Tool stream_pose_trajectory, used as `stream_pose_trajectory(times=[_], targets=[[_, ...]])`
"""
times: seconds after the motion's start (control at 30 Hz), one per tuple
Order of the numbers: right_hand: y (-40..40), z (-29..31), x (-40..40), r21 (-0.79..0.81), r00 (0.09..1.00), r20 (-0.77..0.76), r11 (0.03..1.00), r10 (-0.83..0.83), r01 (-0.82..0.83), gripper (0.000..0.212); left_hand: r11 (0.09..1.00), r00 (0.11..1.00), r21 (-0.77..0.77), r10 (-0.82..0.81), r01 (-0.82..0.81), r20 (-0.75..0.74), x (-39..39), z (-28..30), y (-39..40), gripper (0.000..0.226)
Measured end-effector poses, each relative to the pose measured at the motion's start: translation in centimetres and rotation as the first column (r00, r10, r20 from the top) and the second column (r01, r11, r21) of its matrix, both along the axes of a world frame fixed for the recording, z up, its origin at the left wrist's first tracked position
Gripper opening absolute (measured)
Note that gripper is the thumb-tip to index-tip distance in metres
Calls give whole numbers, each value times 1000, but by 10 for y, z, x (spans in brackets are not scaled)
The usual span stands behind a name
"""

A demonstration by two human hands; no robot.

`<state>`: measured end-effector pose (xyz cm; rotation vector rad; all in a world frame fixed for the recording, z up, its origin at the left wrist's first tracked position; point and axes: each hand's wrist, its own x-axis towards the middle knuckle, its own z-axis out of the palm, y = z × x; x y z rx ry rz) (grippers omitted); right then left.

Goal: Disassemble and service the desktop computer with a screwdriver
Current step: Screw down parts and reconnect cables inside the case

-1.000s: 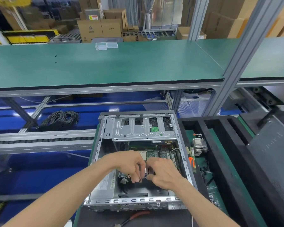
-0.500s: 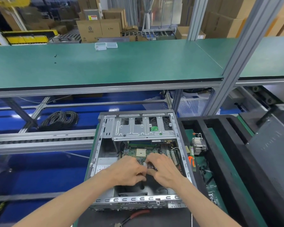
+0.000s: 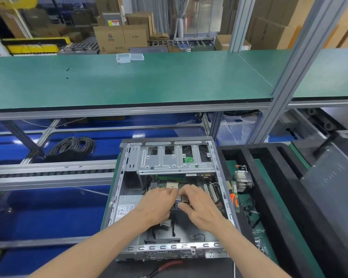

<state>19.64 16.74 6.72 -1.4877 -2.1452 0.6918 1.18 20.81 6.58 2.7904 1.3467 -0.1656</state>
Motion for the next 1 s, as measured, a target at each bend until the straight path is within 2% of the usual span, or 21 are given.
stream_pose_trajectory(times=[0.1,0.2,0.33,0.5,0.57,0.8,1.0], targets=[[-1,5,2,-57,998,-26,997,-49,48,29,999,1000,-45,7,-8,-23,-1,1,-1,44],[-5,5,6,15,988,130,997,-78,77,32,999,1000,-53,6,-7,-15,-1,0,-2,40],[-13,4,1,-68,937,330,987,-117,148,64,999,1000,-39,-16,16,1,-1,0,-1,42],[-16,4,3,-132,925,374,983,-66,124,76,998,998,29,-53,54,-15,-1,2,2,51],[-15,4,7,-112,929,364,987,-67,115,75,997,997,48,-65,67,-29,-1,5,3,52],[-15,10,2,-20,943,324,996,-75,86,52,997,997,38,-69,71,-44,-5,23,5,49],[-19,20,-8,14,950,291,993,-116,117,52,998,997,8,-54,55,-46,-11,41,5,50]])
